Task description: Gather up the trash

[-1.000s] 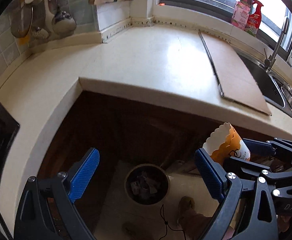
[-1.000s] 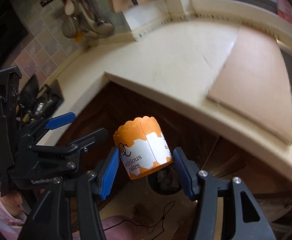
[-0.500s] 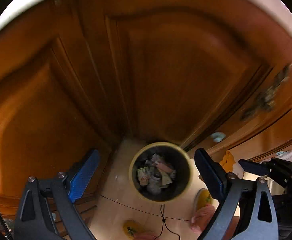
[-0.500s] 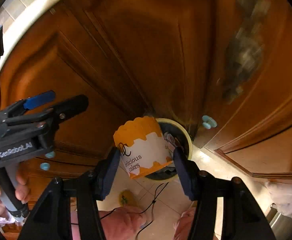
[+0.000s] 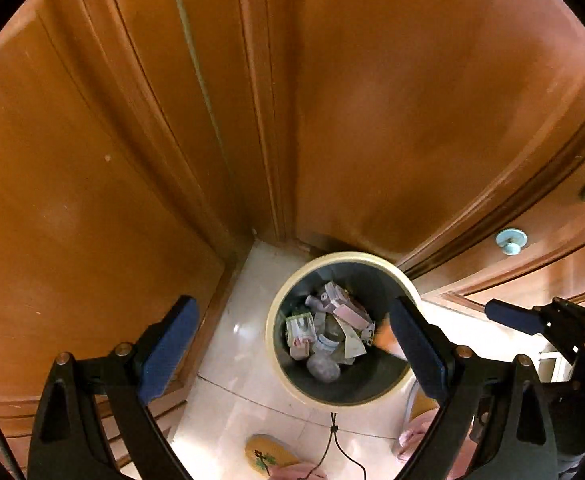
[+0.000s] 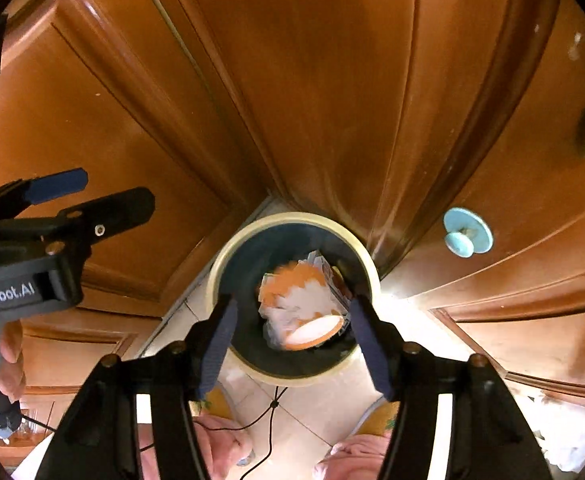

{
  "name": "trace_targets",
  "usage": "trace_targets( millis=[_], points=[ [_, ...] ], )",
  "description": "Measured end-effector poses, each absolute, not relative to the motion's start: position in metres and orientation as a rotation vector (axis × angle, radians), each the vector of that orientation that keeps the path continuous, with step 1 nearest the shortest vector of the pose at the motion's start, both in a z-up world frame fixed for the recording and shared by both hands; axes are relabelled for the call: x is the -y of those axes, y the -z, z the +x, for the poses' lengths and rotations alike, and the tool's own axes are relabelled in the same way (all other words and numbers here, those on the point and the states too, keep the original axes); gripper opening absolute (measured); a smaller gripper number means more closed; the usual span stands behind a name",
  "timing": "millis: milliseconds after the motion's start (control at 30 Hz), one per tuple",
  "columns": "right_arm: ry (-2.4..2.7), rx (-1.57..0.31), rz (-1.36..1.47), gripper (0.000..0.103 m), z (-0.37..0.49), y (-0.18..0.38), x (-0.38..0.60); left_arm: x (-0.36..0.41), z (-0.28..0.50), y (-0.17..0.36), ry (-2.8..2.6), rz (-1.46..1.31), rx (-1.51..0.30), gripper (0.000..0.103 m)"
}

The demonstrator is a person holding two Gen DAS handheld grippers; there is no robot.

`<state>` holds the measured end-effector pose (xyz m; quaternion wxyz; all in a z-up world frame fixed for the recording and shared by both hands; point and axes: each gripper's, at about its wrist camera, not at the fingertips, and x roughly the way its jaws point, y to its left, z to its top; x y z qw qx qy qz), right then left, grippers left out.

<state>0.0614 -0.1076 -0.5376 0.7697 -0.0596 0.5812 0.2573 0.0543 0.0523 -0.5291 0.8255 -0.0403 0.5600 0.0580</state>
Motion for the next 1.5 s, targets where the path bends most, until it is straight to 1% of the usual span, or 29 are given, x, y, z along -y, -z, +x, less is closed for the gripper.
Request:
trace_targets(
  millis=[33, 67, 267, 433, 633, 700, 1133, 1500],
  points=[
    [-0.563, -1.260, -0.126, 0.070, 0.061, 0.539, 0.107, -0.053, 0.054, 0.531, -0.124, -0.087, -1.193, 0.095],
    [-0.564, -1.259, -0.129, 0.074, 0.060, 0.539, 0.107, -0.054, 0.055, 0.533, -0.125, -0.086, -1.198, 0.095],
    [-0.566, -1.248, -0.129, 0.074, 0.056, 0.529, 0.104, -0.056, 0.054, 0.525, -0.136, -0.075, -1.196, 0.095],
    [-0.558, -1.255, -0.111, 0.074, 0.056, 0.507, 0.109, -0.054, 0.053, 0.502, -0.131, -0.070, -1.189, 0.095],
    [-0.538, -1.261, -0.096, 0.074, 0.053, 0.469, 0.116, -0.053, 0.051, 0.460, -0.118, -0.062, -1.177, 0.095],
    [-0.531, -1.263, -0.094, 0.074, 0.053, 0.456, 0.119, -0.052, 0.050, 0.442, -0.112, -0.057, -1.176, 0.095],
    [-0.460, -1.185, -0.044, 0.074, 0.044, 0.321, 0.144, -0.033, 0.039, 0.292, -0.040, 0.041, -1.114, 0.095],
    [-0.348, -1.053, 0.010, 0.074, 0.046, 0.178, 0.170, -0.019, 0.041, 0.149, -0.024, 0.119, -0.975, 0.096]
  ],
)
